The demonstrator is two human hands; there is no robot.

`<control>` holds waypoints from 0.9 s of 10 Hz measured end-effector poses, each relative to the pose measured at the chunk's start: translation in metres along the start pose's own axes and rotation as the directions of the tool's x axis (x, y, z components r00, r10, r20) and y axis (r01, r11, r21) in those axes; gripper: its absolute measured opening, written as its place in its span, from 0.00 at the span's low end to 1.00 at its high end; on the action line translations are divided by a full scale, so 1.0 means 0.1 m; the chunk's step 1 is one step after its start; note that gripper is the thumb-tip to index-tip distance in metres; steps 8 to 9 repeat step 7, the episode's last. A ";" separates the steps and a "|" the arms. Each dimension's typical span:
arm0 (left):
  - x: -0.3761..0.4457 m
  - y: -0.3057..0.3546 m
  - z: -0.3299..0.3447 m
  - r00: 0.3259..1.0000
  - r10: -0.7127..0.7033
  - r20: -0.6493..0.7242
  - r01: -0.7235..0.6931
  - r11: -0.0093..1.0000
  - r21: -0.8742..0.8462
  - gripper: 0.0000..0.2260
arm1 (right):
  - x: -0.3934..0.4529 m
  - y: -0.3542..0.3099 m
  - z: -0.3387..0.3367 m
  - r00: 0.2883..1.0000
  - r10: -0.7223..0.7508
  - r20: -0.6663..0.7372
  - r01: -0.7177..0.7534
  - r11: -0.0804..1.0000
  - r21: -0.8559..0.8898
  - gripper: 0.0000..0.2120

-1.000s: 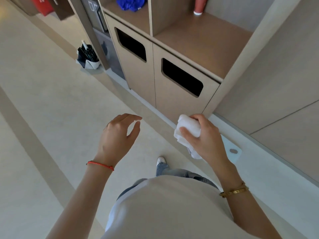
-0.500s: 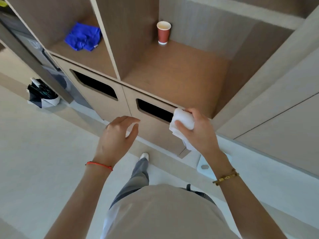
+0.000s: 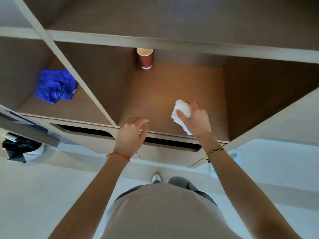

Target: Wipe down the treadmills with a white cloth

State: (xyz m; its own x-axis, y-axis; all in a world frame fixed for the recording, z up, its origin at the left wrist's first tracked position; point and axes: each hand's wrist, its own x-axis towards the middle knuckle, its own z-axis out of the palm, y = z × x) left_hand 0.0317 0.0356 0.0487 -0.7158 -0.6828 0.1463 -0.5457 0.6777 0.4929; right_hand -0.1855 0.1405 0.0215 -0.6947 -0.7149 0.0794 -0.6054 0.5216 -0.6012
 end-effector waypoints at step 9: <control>0.51 -0.23 0.50 0.989 -0.076 0.130 0.074 0.997 0.026 0.10 | 0.25 0.32 0.04 0.999 0.029 -0.023 -0.032 0.981 -0.189 0.27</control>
